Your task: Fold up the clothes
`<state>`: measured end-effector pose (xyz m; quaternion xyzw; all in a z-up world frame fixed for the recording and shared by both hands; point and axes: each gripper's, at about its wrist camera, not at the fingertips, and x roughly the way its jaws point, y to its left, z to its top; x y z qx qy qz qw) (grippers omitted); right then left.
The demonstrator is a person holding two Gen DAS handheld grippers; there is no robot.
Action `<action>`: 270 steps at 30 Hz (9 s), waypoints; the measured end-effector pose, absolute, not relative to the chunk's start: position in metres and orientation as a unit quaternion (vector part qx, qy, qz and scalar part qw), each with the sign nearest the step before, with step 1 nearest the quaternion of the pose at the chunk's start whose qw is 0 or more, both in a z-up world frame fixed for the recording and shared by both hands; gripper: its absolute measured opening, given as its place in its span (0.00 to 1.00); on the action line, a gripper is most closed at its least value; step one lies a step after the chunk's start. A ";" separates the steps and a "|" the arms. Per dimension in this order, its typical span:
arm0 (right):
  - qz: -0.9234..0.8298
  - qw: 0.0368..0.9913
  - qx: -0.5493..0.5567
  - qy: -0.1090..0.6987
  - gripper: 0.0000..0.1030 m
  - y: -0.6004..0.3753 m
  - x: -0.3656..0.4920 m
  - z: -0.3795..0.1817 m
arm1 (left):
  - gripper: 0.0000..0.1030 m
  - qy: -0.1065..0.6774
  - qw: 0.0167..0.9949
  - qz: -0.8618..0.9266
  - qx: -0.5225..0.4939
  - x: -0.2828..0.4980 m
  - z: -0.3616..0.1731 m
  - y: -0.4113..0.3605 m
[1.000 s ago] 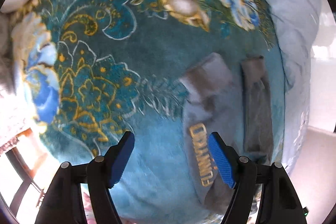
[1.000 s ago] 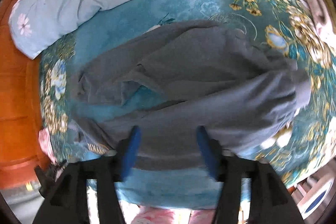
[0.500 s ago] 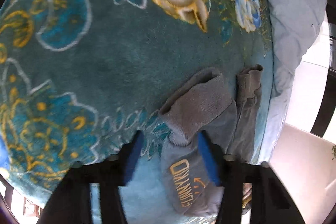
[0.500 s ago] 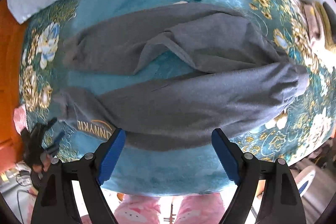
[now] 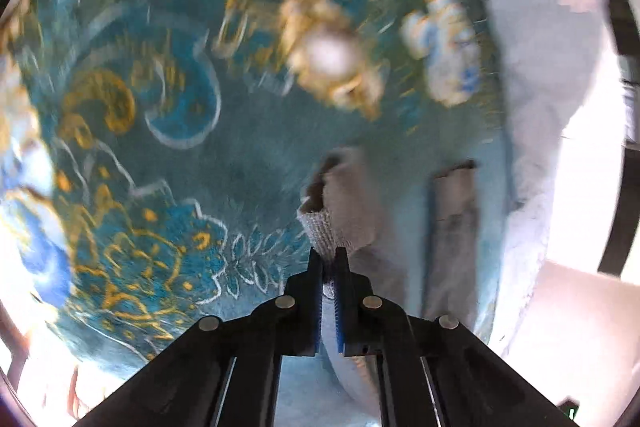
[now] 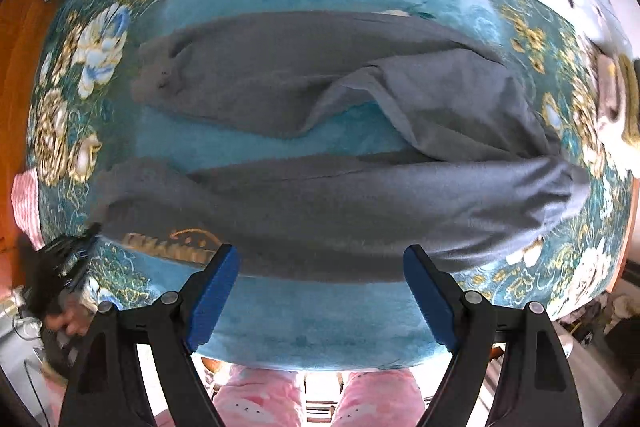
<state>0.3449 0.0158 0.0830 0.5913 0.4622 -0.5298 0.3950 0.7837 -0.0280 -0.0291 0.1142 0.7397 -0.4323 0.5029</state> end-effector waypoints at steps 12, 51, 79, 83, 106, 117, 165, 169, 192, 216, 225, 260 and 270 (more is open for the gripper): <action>-0.505 0.410 0.570 0.501 0.82 -0.005 0.376 0.071 | 0.05 0.780 0.493 -0.368 0.115 0.840 -0.093 -0.012; -0.613 0.255 0.745 0.061 0.82 0.263 0.003 0.017 | 0.31 0.692 0.546 -0.400 0.250 0.610 0.068 0.020; -0.551 0.246 0.790 -0.104 0.08 0.269 -0.030 -0.069 | 0.37 0.673 0.572 -0.373 0.285 0.550 0.106 0.060; -0.564 0.252 0.782 -0.085 0.06 0.292 -0.028 -0.046 | 0.37 0.689 0.562 -0.372 0.265 0.545 0.106 0.057; -0.640 0.188 0.738 -0.105 0.38 0.312 -0.080 0.026 | 0.43 0.740 0.519 -0.369 0.215 0.574 0.061 -0.023; -0.583 0.247 0.768 -0.098 0.46 0.231 -0.126 -0.028 | 0.48 0.679 0.563 -0.382 0.276 0.524 0.074 -0.025; -0.604 0.286 0.741 -0.061 0.25 0.126 -0.201 -0.021 | 0.56 0.687 0.607 -0.308 0.252 0.536 0.072 0.038; -0.626 0.286 0.723 -0.062 0.29 0.145 -0.198 0.009 | 0.56 0.702 0.600 -0.316 0.217 0.544 0.066 0.023; -0.615 0.316 0.710 0.137 0.76 0.124 0.073 0.099 | 0.58 0.785 0.491 -0.344 0.158 0.629 -0.080 -0.174; -0.579 0.323 0.709 0.241 0.76 0.079 0.132 0.090 | 0.09 0.713 0.544 -0.424 0.123 0.688 -0.071 -0.217; -0.577 0.337 0.708 0.230 0.76 0.076 0.137 0.092 | 0.42 0.758 0.525 -0.375 0.096 0.712 -0.074 -0.192; -0.646 0.248 0.710 0.133 0.76 0.178 0.072 0.116 | 0.09 0.777 0.556 -0.268 0.122 0.770 -0.088 -0.014; -0.640 0.159 0.750 0.042 0.76 0.251 0.014 0.063 | 0.09 0.778 0.565 -0.241 0.133 0.757 -0.063 -0.023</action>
